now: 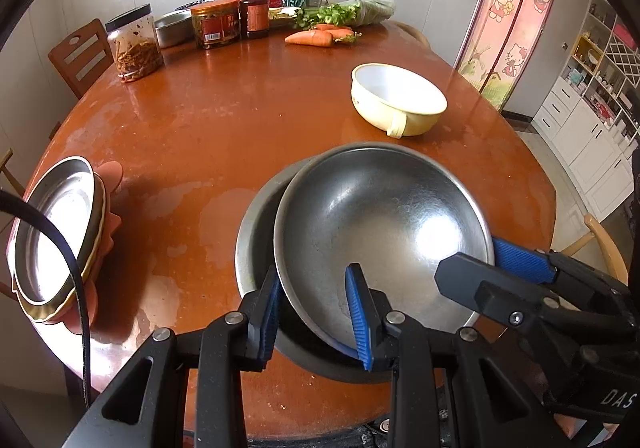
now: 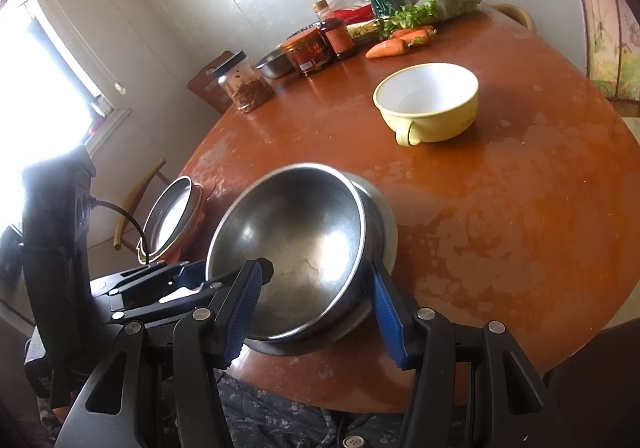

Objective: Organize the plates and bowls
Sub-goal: 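Release the steel mixing bowl inside the basin and open the left gripper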

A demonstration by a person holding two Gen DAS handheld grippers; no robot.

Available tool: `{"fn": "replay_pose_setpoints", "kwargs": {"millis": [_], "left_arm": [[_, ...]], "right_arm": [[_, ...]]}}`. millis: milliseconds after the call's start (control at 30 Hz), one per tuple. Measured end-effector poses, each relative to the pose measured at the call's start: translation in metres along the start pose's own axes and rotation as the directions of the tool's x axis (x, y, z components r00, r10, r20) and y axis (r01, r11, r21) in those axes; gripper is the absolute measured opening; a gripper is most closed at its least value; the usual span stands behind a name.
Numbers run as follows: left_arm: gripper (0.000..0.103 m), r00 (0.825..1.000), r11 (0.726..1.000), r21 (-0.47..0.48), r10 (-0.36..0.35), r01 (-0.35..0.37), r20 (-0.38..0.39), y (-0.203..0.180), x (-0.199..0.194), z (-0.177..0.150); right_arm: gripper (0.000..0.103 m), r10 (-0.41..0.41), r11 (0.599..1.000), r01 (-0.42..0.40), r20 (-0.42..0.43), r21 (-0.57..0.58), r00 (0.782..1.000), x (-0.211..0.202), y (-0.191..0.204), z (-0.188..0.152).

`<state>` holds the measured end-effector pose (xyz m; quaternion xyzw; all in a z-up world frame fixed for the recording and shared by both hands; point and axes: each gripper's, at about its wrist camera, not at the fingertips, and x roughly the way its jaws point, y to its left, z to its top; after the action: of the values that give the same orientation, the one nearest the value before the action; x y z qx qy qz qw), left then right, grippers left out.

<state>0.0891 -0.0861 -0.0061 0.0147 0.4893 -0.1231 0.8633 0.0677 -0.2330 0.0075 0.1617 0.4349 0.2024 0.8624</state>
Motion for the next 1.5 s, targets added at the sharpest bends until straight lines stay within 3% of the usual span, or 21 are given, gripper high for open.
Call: {"fn": "replay_pose_setpoints", "kwargs": {"millis": [867,1100,1333,1500], "left_arm": [[0.032,0.998,1.0,-0.028,-0.003,0.004,0.062,0.005,-0.016,-0.004],[0.035,0.995,1.0,-0.019,0.001,0.001,0.103,0.002,-0.029,-0.006],[0.038,0.992,1.0,0.002,0.009,-0.009,0.127,-0.007,-0.035,-0.002],[0.041,0.992,0.999,0.025,0.017,-0.02,0.124,-0.014,-0.03,0.005]], "right_arm": [[0.059,-0.015,1.0,0.014,0.044,0.004,0.999,-0.004,-0.005,0.0],[0.067,-0.026,1.0,0.025,0.081,0.006,0.996,-0.014,-0.009,0.002],[0.073,-0.048,0.999,0.045,0.126,0.021,0.991,-0.022,-0.018,0.008],[0.074,-0.119,0.991,0.127,0.18,-0.035,0.977,-0.031,-0.019,0.008]]}}
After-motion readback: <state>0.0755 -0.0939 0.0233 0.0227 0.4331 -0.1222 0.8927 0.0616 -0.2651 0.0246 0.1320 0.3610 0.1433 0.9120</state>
